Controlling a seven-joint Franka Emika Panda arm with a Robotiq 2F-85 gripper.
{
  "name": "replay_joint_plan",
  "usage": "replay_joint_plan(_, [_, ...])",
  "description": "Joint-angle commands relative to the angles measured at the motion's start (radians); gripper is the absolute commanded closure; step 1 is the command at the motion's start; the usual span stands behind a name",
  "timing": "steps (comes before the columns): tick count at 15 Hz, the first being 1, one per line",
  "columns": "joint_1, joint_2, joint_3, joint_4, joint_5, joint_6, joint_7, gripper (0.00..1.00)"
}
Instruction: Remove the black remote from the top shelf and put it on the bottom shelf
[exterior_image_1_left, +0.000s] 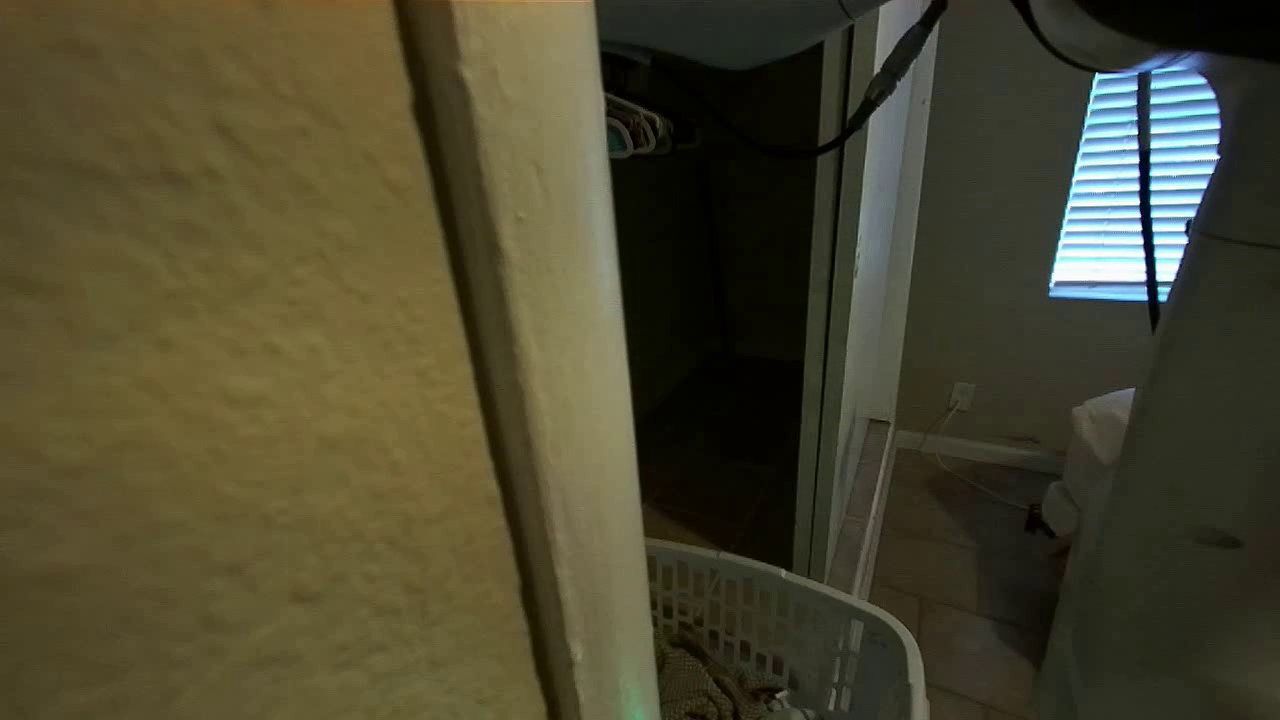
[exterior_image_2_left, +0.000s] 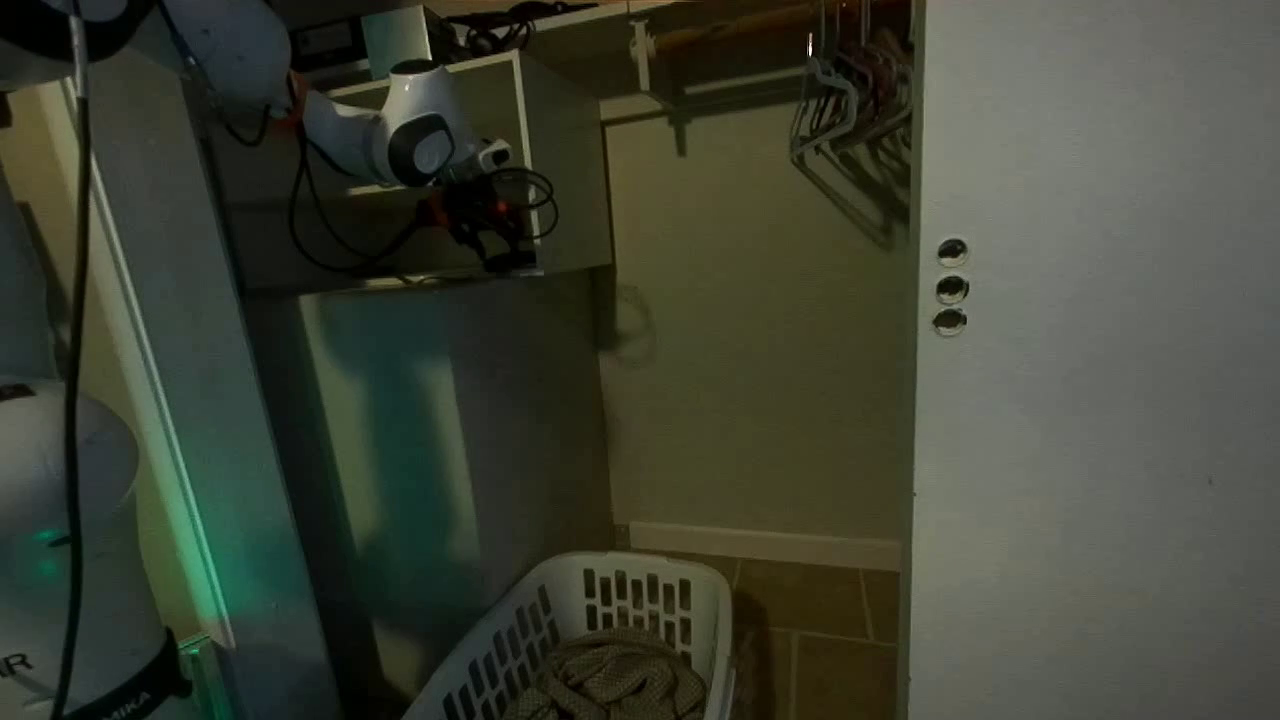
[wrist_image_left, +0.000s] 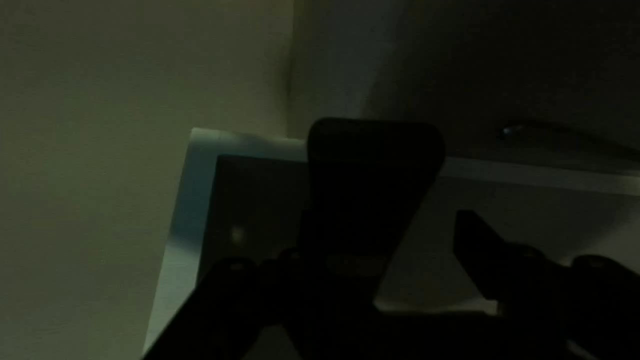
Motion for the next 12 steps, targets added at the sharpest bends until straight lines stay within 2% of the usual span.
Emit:
replay_joint_plan(1, [-0.02,0.014,0.017,0.039,-0.022,-0.021,0.023,0.01])
replay_joint_plan(5, [-0.024,-0.029,0.013,0.031,-0.003,-0.068,0.013,0.0])
replay_joint_plan(9, [-0.014,-0.134,0.0,-0.003,0.084,-0.201,-0.034,0.0])
replay_joint_plan(12, [-0.012,-0.225,-0.014,-0.037,0.071,-0.308,-0.017,0.0])
